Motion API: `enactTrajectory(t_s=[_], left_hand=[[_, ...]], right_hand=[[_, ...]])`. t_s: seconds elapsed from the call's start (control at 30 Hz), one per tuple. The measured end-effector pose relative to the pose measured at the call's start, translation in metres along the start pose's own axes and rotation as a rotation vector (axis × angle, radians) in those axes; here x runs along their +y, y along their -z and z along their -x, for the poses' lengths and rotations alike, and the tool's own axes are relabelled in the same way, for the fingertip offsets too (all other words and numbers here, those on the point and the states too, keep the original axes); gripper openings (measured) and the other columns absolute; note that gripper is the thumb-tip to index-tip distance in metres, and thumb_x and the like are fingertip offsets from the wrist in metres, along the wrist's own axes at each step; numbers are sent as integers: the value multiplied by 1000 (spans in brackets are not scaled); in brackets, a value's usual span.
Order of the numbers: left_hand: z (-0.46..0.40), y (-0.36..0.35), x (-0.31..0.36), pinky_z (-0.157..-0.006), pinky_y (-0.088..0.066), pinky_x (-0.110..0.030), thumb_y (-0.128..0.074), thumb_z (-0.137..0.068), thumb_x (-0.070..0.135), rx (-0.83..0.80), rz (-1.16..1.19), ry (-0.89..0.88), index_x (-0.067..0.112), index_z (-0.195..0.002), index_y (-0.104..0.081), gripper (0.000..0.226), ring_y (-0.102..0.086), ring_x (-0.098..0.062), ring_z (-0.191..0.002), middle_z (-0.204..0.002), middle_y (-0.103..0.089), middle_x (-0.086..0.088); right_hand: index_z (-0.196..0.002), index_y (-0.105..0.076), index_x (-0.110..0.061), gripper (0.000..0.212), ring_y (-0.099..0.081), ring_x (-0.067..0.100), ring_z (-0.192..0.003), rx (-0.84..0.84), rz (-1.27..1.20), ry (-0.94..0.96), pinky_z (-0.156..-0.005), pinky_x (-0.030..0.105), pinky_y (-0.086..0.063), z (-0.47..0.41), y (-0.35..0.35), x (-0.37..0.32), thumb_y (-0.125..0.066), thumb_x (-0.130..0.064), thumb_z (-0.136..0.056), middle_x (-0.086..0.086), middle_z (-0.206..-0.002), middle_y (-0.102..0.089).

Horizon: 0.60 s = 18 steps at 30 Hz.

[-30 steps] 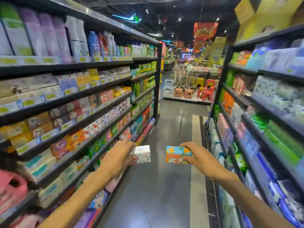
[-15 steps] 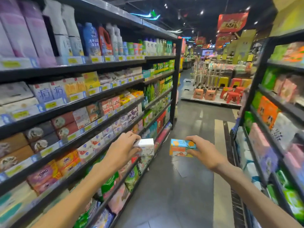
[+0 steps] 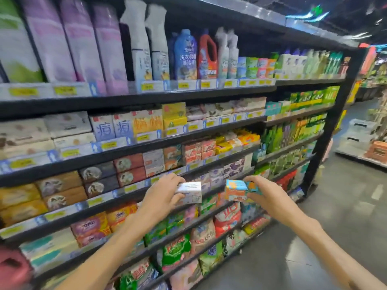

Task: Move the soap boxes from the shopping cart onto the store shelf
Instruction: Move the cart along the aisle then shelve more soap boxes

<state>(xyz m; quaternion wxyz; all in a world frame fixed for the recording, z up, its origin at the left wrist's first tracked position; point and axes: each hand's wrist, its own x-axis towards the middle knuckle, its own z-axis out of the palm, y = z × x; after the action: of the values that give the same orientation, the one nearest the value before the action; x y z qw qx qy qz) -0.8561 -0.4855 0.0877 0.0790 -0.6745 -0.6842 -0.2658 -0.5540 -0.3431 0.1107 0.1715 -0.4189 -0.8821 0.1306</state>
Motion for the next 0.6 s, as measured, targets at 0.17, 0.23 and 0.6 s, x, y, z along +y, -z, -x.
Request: enactTrajectory(t_s=[0.17,0.23,0.6], left_hand=[[-24,-7,-52,-83,-46,-39,-68,-89,31,64,-93,124,25,-121,-56,35,-51,-20,-102,-111,-57,3],[-34,-10,-70,-81,-45,-38,-68,-89,30,81,-111,169,24,-120,-56,34,-50,-21,-100,-110,-56,3],[-83,-29,-123,-96,-45,-39,-67,-90,27,148,-149,372,20,-125,-58,37,-51,-21,-115,-120,-58,0]], right_hand=[[-139,-44,-32,51,-61,15,-109,-40,-16,138,-83,37,-56,-101,-40,-12,-66,-27,-93,-6,-135,-57],[-139,-44,-30,52,-61,17,-112,-56,-38,172,-86,37,-55,-134,-56,-21,-66,-25,-93,-5,-135,-57],[-136,-47,-31,50,-60,12,-110,-128,-143,397,-86,29,-53,-268,-108,-44,-68,-29,-91,-7,-132,-60]])
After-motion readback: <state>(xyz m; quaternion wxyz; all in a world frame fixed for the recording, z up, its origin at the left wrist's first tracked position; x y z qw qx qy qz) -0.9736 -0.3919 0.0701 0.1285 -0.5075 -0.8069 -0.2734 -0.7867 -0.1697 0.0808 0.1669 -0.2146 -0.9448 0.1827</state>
